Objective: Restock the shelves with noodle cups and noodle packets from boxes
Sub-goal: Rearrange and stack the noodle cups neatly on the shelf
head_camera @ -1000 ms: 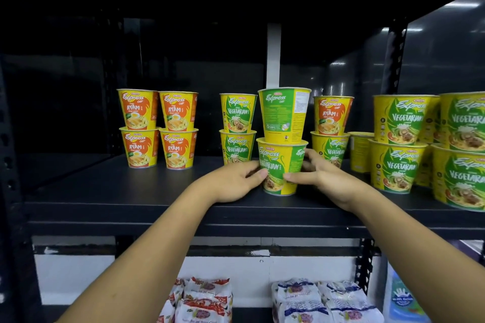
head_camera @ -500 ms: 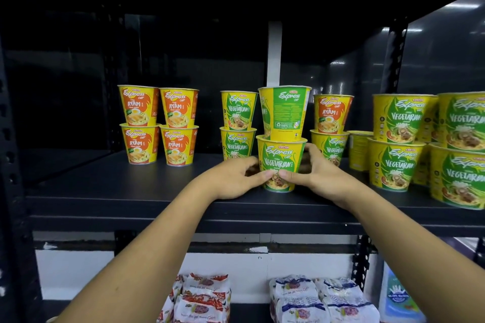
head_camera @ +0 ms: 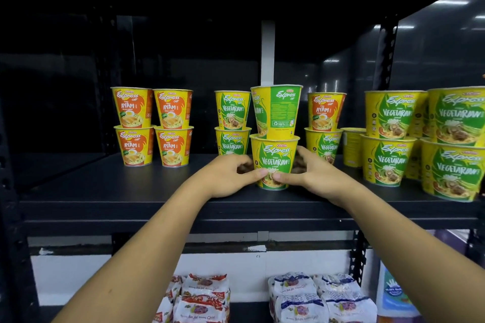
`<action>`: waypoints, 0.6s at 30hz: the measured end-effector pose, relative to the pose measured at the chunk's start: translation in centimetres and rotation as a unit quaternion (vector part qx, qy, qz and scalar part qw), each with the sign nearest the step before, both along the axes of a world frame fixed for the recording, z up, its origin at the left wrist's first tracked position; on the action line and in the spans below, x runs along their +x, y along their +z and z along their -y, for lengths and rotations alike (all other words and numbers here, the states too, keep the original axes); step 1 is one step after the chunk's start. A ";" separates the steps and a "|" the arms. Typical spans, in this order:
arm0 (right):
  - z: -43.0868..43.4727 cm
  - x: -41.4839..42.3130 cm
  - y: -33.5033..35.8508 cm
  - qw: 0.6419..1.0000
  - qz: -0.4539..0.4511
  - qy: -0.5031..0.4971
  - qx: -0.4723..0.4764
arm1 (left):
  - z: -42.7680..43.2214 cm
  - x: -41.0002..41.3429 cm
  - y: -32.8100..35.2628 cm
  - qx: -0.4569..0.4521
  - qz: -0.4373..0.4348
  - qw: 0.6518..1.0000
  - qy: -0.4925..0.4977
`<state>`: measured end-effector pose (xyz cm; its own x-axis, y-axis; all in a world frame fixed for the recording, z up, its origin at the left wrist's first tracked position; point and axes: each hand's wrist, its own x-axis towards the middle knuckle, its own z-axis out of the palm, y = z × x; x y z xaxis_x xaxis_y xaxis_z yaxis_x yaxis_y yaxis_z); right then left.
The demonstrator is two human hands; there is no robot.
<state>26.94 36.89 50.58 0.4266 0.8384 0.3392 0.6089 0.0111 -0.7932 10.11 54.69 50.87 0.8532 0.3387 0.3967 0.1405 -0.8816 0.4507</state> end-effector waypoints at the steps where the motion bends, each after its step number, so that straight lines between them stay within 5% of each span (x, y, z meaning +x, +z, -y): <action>1: 0.0 -0.2 0.0 1.000 0.013 -0.005 -0.008 | 0.0 -0.1 0.1 0.010 -0.004 1.000 0.001; 12: 0.4 -0.8 1.4 0.963 0.184 -0.044 -0.192 | -0.2 0.0 0.0 0.034 -0.045 0.998 0.004; 18: 0.2 -0.5 0.7 0.968 0.174 -0.034 -0.177 | 0.2 -0.1 0.3 0.015 -0.043 0.999 -0.002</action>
<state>26.39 36.67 51.25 0.3965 0.9026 0.1679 0.8297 -0.2739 -0.4864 10.01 54.47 51.19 0.8859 0.3246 0.3315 0.1740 -0.8948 0.4113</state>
